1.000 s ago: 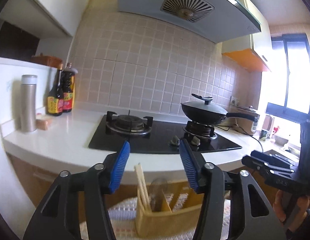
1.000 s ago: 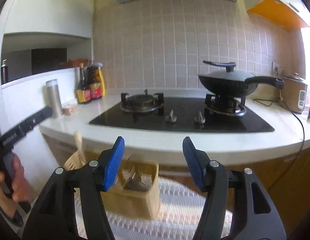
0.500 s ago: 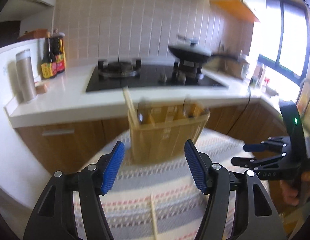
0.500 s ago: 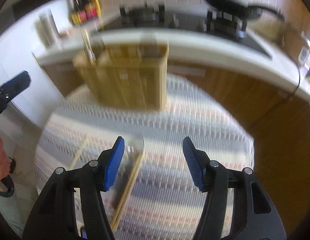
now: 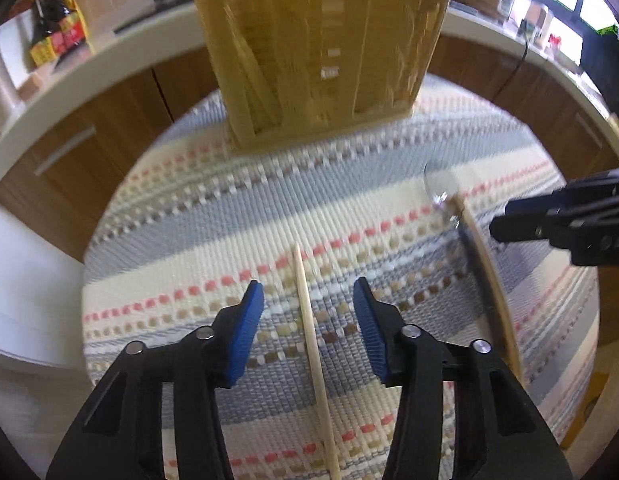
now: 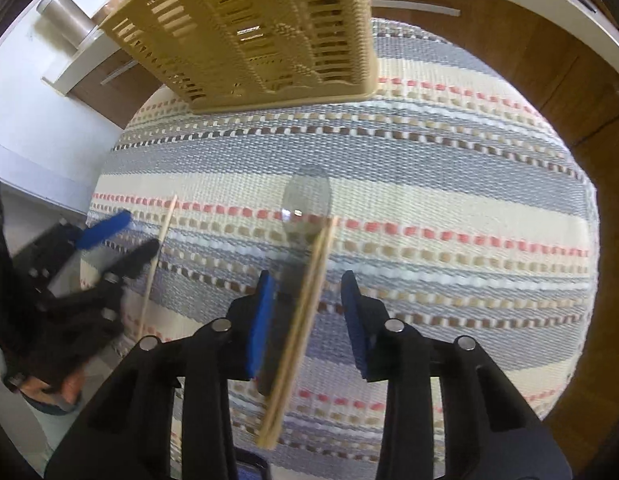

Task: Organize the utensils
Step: 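Move both open tools back down toward the remaining utensils, then grasp a single wooden chopstick with left tool while right tool grasps a clear spoon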

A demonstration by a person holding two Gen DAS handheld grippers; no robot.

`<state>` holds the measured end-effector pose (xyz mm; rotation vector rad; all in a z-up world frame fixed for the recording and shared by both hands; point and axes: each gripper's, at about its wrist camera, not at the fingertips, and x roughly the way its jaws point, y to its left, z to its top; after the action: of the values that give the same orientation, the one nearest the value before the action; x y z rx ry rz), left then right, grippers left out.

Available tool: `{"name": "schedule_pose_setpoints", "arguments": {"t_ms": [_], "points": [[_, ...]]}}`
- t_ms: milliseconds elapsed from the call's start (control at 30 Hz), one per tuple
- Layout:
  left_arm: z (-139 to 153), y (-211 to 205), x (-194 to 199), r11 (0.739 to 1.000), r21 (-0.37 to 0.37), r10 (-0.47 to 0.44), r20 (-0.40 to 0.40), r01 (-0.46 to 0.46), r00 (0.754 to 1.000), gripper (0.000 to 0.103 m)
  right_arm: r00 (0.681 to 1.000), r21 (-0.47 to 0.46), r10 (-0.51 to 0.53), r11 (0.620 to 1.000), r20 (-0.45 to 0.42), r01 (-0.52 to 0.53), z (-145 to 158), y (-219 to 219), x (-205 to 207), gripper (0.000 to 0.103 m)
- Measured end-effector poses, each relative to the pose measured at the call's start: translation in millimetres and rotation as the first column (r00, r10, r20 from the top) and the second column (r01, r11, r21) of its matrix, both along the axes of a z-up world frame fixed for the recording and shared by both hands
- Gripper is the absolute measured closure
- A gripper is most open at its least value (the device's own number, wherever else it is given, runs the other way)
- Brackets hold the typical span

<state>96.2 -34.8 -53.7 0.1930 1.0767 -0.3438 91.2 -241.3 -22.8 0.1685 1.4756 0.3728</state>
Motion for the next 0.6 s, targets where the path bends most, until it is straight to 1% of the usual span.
{"name": "schedule_pose_setpoints", "arguments": {"t_ms": [33, 100, 133, 167, 233, 267, 333, 367, 400, 467, 533, 600], "points": [[-4.2, -2.0, 1.2, 1.000, 0.014, -0.004, -0.003, 0.004, 1.000, 0.061, 1.000, 0.006, 0.005, 1.000, -0.002, -0.005, -1.7, 4.5, 1.8, 0.073], [-10.7, -6.2, 1.7, 0.999, 0.042, -0.011, -0.007, 0.011, 1.000, 0.065, 1.000, 0.010, 0.012, 1.000, -0.008, -0.012, -4.3, 11.7, 8.9, 0.078], [-14.1, -8.1, 1.5, 0.998, 0.064, -0.013, -0.006, 0.013, 1.000, 0.069, 1.000, 0.007, 0.015, 1.000, -0.012, -0.015, -6.6, 15.5, 11.0, 0.078], [-16.1, -10.6, 0.7, 0.997, 0.080, -0.018, -0.005, 0.018, 1.000, 0.071, 1.000, 0.002, 0.016, 1.000, -0.017, -0.016, -8.3, 18.4, 12.9, 0.078], [-17.1, -12.7, 0.3, 0.995, 0.096, -0.029, 0.003, 0.029, 1.000, 0.072, 0.999, -0.029, 0.024, 0.999, -0.022, -0.025, -13.2, 25.7, 15.3, 0.078], [-17.0, -13.5, 0.6, 0.994, 0.100, -0.034, 0.001, 0.034, 0.999, 0.074, 0.999, -0.046, 0.027, 0.999, -0.021, -0.028, -13.4, 28.4, 16.1, 0.078], [-17.2, -15.7, 1.9, 0.994, 0.096, -0.046, -0.015, 0.047, 0.999, 0.080, 0.999, -0.044, 0.028, 0.999, -0.025, -0.029, -15.1, 34.1, 19.1, 0.079], [-16.8, -17.1, 2.4, 0.994, 0.096, -0.051, -0.020, 0.053, 0.999, 0.082, 0.999, -0.042, 0.030, 0.999, -0.030, -0.032, -17.1, 38.0, 20.7, 0.083], [-16.4, -17.8, 3.4, 0.994, 0.096, -0.054, -0.025, 0.056, 0.998, 0.082, 0.999, -0.044, 0.032, 0.998, -0.038, -0.033, -19.6, 41.8, 22.3, 0.085], [-15.0, -18.6, 5.9, 0.994, 0.087, -0.058, -0.034, 0.060, 0.998, 0.085, 0.998, -0.043, 0.035, 0.998, -0.046, -0.037, -24.0, 47.5, 23.6, 0.085], [-14.0, -19.9, 8.2, 0.996, 0.071, -0.059, -0.047, 0.062, 0.997, 0.085, 0.998, -0.070, 0.040, 0.997, -0.057, -0.044, -30.2, 55.7, 23.8, 0.085], [-14.1, -21.7, 12.9, 0.996, 0.062, -0.060, -0.055, 0.063, 0.997, 0.085, 0.998, -0.090, 0.053, 0.994, -0.044, -0.056, -30.4, 62.0, 22.9, 0.085]]}}
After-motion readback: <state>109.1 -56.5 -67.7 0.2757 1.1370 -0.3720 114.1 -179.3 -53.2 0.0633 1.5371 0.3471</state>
